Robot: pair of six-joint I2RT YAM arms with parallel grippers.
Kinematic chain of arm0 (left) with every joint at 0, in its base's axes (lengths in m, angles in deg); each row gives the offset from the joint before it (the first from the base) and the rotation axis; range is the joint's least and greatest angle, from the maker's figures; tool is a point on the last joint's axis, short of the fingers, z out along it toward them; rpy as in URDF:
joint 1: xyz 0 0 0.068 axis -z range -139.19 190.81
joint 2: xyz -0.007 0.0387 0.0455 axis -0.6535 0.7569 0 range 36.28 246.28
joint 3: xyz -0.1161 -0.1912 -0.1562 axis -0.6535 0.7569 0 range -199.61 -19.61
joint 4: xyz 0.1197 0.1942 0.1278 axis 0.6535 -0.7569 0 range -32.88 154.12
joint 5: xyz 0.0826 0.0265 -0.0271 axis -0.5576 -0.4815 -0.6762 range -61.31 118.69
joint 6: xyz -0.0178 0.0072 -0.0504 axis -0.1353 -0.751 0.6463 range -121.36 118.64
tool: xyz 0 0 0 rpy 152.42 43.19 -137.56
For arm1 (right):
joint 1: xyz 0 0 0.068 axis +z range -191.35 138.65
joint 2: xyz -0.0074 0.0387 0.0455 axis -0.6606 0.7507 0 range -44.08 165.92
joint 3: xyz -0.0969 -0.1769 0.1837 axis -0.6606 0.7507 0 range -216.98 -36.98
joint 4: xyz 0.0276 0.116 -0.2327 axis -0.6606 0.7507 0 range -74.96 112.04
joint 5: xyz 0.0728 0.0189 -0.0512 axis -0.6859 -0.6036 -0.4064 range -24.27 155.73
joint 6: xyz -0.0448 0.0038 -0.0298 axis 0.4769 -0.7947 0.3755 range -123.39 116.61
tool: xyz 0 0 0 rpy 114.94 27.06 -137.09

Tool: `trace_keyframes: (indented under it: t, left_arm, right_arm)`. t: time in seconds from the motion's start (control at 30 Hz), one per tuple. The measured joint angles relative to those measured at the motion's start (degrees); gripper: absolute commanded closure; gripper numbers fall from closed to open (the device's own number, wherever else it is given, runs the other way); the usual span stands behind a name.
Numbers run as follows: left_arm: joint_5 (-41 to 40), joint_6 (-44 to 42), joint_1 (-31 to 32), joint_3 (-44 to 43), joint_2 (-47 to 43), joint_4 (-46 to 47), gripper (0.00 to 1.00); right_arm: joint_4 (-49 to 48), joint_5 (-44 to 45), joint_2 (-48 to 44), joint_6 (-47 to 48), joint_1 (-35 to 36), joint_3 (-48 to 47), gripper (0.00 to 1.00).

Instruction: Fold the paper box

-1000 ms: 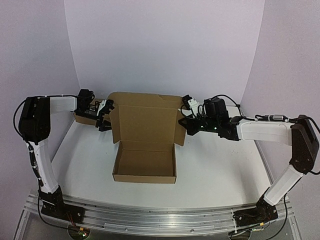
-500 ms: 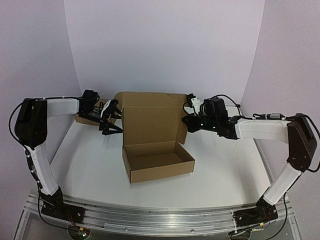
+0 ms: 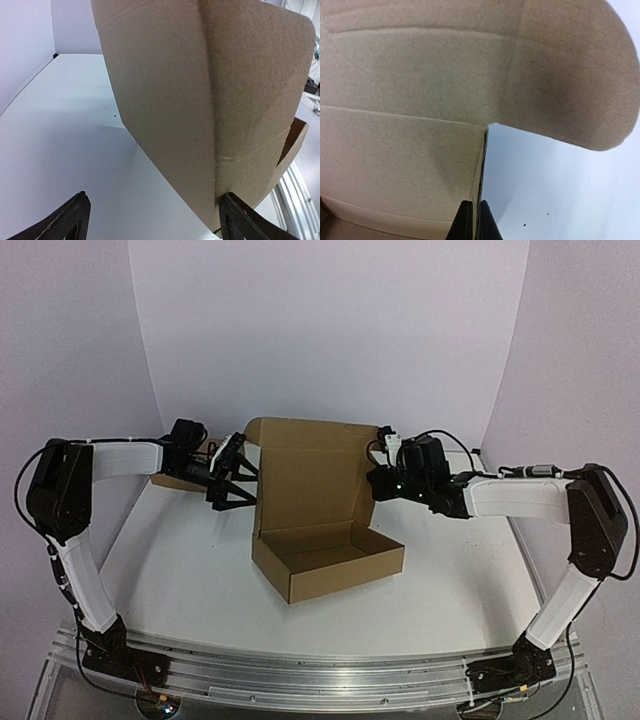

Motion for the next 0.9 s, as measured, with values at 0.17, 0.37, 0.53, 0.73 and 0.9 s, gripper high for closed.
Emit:
trace_keyframes:
  t: [0.17,0.37,0.53,0.73,0.9]
  left_arm:
    - [0.7,8.2,1.2,1.1,-0.6,4.0,0.05]
    - [0.5,19.6,1.8,2.8,-0.8,9.3,0.02]
    - [0.5,29.2,2.4,3.6,-1.2,13.4,0.01]
    - [0.0,33.1,3.5,4.7,-2.2,15.5,0.0]
    - [-0.6,32.1,5.8,4.7,-2.8,15.9,0.0]
  right_arm:
    - [0.0,2.8,1.3,-2.3,0.4,-1.1,1.0]
    - [1.1,7.2,1.8,-6.4,1.5,-2.0,1.0]
    - [4.0,11.8,3.0,-10.4,2.7,-4.3,1.0]
    - [11.0,17.8,5.1,-15.1,4.6,-9.4,1.0]
    - [17.2,21.6,7.8,-18.6,5.7,-14.7,1.0]
